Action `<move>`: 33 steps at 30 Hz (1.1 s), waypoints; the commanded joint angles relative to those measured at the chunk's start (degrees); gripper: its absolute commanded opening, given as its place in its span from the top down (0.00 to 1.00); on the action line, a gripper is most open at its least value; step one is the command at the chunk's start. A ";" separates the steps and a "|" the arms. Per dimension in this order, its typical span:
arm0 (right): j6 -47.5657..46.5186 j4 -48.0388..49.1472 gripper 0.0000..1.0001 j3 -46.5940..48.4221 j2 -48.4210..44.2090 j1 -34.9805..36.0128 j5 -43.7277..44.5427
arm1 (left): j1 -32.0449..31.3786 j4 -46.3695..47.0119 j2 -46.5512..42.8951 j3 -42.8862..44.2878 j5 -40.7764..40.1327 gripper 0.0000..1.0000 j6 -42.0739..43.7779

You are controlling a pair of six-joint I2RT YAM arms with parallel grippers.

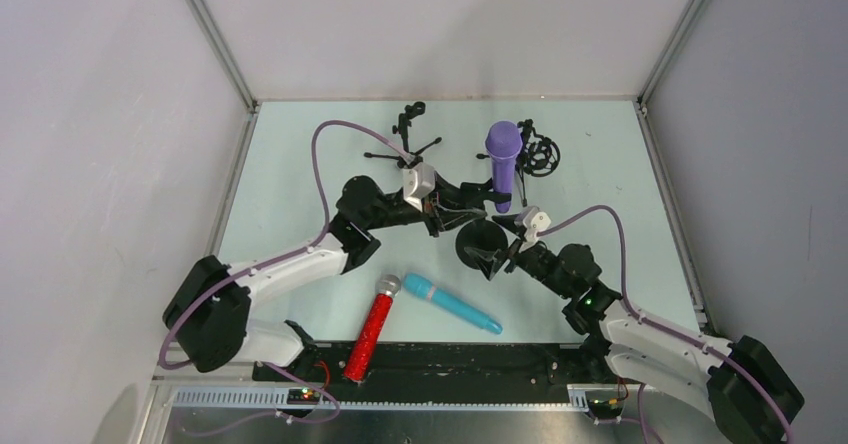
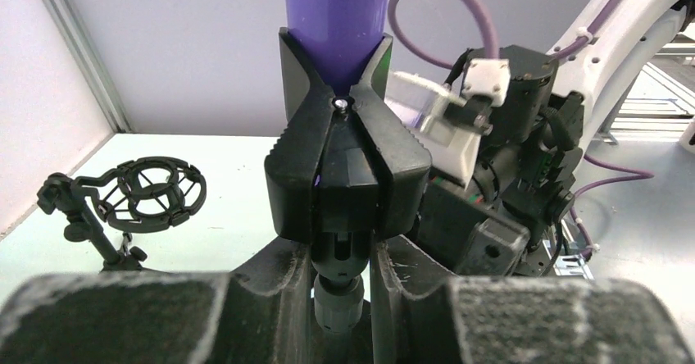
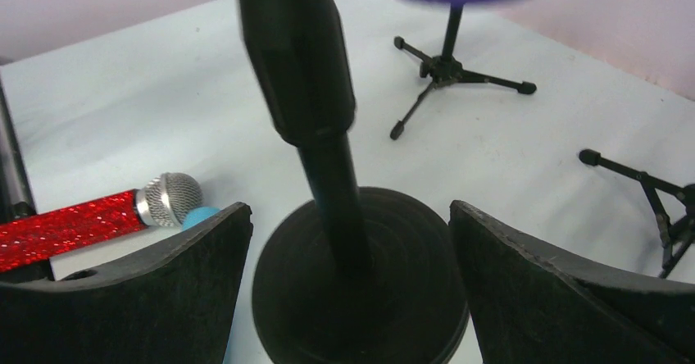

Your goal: Attach the microphones to the stand

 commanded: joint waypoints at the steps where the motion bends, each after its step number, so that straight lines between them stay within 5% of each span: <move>1: -1.94 4.27 0.06 2.25 2.18 0.60 5.48 | -0.32 5.69 -4.68 4.27 -1.65 1.00 -1.14; 33: -0.04 0.58 0.03 -1.08 9.70 2.62 18.08 | -0.42 0.07 -11.50 9.10 -11.30 1.00 4.21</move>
